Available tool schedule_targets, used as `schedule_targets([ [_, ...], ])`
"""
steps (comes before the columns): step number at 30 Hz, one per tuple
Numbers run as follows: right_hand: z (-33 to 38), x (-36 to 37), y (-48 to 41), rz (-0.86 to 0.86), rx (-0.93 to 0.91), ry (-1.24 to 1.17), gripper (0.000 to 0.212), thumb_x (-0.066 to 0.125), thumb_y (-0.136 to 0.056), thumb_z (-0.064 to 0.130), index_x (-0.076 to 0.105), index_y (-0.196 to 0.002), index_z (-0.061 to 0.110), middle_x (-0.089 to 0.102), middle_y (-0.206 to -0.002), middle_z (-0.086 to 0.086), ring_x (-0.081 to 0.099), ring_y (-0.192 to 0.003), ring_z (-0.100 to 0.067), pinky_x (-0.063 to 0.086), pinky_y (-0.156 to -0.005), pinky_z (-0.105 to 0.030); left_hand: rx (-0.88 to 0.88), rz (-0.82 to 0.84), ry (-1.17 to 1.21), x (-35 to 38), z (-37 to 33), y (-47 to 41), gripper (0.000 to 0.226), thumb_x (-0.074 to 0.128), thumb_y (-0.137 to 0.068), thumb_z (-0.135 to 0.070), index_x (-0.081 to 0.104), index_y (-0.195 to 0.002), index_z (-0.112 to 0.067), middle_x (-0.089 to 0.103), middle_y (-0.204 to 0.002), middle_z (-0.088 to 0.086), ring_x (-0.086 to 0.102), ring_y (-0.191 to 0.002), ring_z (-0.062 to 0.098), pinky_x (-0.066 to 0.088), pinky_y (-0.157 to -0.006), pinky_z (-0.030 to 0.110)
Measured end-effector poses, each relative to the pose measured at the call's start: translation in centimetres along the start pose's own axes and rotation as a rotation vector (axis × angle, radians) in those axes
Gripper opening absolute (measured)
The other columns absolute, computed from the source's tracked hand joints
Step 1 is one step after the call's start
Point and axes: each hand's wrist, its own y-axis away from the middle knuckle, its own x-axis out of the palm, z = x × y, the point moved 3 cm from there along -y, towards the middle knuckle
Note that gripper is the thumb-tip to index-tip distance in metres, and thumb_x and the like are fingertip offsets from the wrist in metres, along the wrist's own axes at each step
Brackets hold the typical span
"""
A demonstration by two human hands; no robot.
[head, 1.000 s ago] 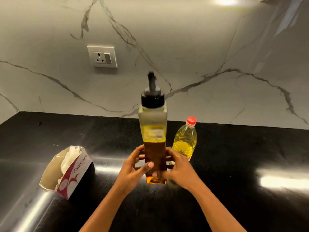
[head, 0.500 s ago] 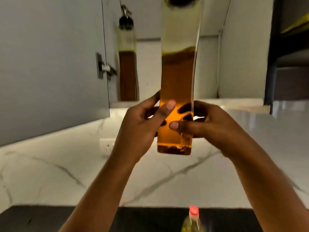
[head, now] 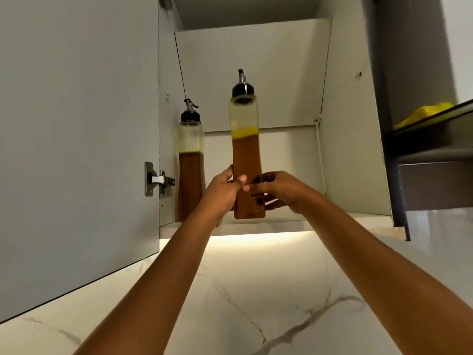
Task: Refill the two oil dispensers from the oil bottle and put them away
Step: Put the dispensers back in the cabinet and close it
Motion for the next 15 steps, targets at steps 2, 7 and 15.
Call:
schedule_targets([
  [2, -0.8, 0.5, -0.6, 0.011, 0.028, -0.015, 0.048, 0.073, -0.079, 0.030, 0.053, -0.118, 0.012, 0.066, -0.090, -0.001, 0.065, -0.078, -0.016, 0.053, -0.056, -0.021, -0.046, -0.015, -0.017, 0.1, 1.1, -0.6, 0.042, 0.046, -0.100, -0.025, 0.042, -0.143, -0.026, 0.057, -0.135, 0.002, 0.057, -0.120, 0.023, 0.046, -0.088, 0.032],
  [7, -1.4, 1.3, -1.4, 0.004, 0.053, -0.014, 0.060, 0.070, -0.083, 0.030, 0.044, -0.134, 0.012, 0.065, -0.101, -0.004, 0.065, -0.087, -0.020, 0.053, -0.063, -0.023, -0.082, -0.051, -0.002, -0.3, 1.7, -1.2, 0.047, 0.047, -0.100, -0.022, 0.036, -0.146, -0.025, 0.051, -0.136, -0.003, 0.050, -0.124, 0.021, 0.042, -0.093, 0.034],
  [15, -3.2, 0.9, 0.6, -0.051, 0.109, 0.006, 0.039, 0.049, -0.093, -0.002, 0.051, -0.131, 0.006, 0.064, -0.111, -0.010, 0.065, -0.099, -0.023, 0.051, -0.069, -0.020, -0.112, -0.066, -0.052, -1.6, 4.0, -0.3, 0.047, 0.050, -0.097, -0.005, 0.046, -0.141, -0.021, 0.055, -0.138, 0.008, 0.056, -0.121, 0.025, 0.053, -0.086, 0.036],
])
